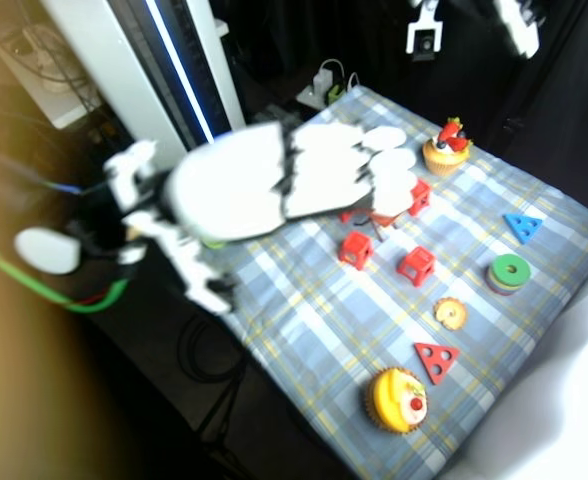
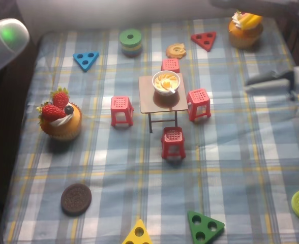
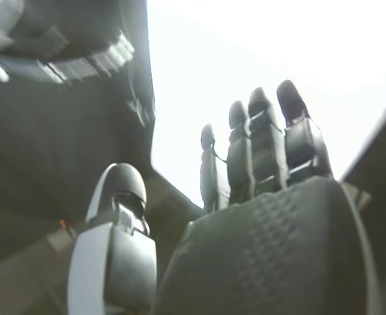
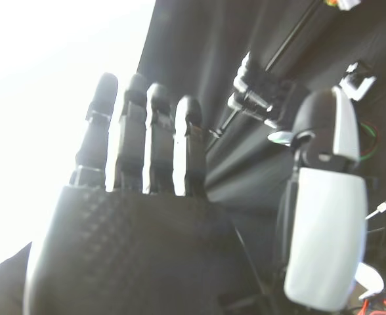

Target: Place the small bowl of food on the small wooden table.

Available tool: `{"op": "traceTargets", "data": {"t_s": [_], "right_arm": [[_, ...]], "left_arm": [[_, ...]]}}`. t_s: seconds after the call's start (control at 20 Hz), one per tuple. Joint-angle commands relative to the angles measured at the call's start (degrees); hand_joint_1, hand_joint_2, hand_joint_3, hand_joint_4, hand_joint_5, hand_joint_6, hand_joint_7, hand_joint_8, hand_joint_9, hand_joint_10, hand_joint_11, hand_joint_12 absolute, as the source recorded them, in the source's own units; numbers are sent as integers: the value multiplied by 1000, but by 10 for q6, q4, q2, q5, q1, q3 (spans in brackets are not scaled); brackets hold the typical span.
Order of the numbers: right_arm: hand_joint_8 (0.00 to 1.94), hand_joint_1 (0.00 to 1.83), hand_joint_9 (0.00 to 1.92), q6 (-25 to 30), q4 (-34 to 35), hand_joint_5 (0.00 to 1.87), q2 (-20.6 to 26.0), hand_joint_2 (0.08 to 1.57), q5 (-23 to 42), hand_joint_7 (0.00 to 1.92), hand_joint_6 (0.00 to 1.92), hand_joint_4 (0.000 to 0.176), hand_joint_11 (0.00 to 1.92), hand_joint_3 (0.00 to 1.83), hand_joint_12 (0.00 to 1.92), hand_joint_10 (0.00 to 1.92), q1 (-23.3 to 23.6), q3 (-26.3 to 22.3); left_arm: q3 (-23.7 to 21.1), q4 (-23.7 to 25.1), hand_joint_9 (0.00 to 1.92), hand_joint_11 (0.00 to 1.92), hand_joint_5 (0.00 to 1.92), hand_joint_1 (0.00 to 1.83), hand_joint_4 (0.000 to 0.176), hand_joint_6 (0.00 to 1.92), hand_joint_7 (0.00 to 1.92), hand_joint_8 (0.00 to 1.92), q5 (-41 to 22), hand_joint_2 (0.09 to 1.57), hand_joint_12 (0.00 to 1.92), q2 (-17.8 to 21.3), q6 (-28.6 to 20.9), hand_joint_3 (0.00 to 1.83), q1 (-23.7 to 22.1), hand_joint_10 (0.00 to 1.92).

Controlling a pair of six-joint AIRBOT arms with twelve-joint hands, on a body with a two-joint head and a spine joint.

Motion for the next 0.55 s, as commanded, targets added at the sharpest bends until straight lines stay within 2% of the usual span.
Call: {"op": "traceTargets", "data": {"t_s": [0.0,0.05,0.1,0.15,0.2,0.25,0.3,0.35,0.4,0.45,0.5], "right_arm": [[0,812,295,-8,50,283,15,981,143,331,0,69,6,5,826,0,-23,-10],[4,977,358,-18,98,309,25,1016,207,379,2,34,0,3,748,11,-79,-31],[2,885,428,-20,124,305,28,1073,244,424,2,20,1,0,869,14,-107,-40],[3,821,469,-20,154,320,29,1049,290,466,1,19,7,0,931,14,-145,-49],[14,724,551,-22,184,333,30,1068,341,508,4,1,96,8,982,40,-195,-60],[9,701,611,-23,198,367,31,1112,353,546,3,0,186,5,930,34,-215,-69],[9,701,611,-27,196,367,30,1112,353,546,3,0,186,5,930,34,-221,-76],[1,762,655,-37,195,168,29,1212,353,560,0,14,308,1,670,5,-224,-82],[0,693,579,-37,195,38,29,1238,353,436,0,45,289,0,523,0,-224,-85],[0,642,462,-37,184,7,30,1239,353,319,0,108,158,0,434,0,-223,-92],[0,615,237,-46,159,93,31,1244,353,184,22,122,31,0,289,0,-221,-100]], "left_arm": [[5,5,207,0,290,433,89,2,263,2,-102,1118,506,4,-24,0,2,3],[11,11,202,0,206,435,45,0,216,0,-124,1087,593,3,-59,0,5,0],[15,15,168,0,165,460,78,0,202,0,-134,1029,507,2,-77,0,5,0],[22,19,195,0,150,492,73,0,215,3,-147,1013,538,-2,-105,0,5,8],[33,23,200,0,112,491,76,0,207,0,-159,1026,540,-11,-143,0,8,7],[41,23,234,0,127,475,65,1,231,1,-167,1022,681,-18,-171,0,11,5],[48,23,234,0,127,475,65,1,231,1,-175,1022,681,-25,-196,0,15,5],[58,21,287,0,143,275,39,5,260,1,-183,1147,840,-32,-243,8,21,6],[67,23,185,0,116,134,44,1,172,0,-184,1261,503,-38,-276,20,20,3],[71,31,126,0,126,118,35,4,146,0,-184,1270,311,-40,-289,9,13,3],[68,46,66,0,270,107,16,20,132,0,-184,1309,61,-37,-274,5,-1,0]]}}
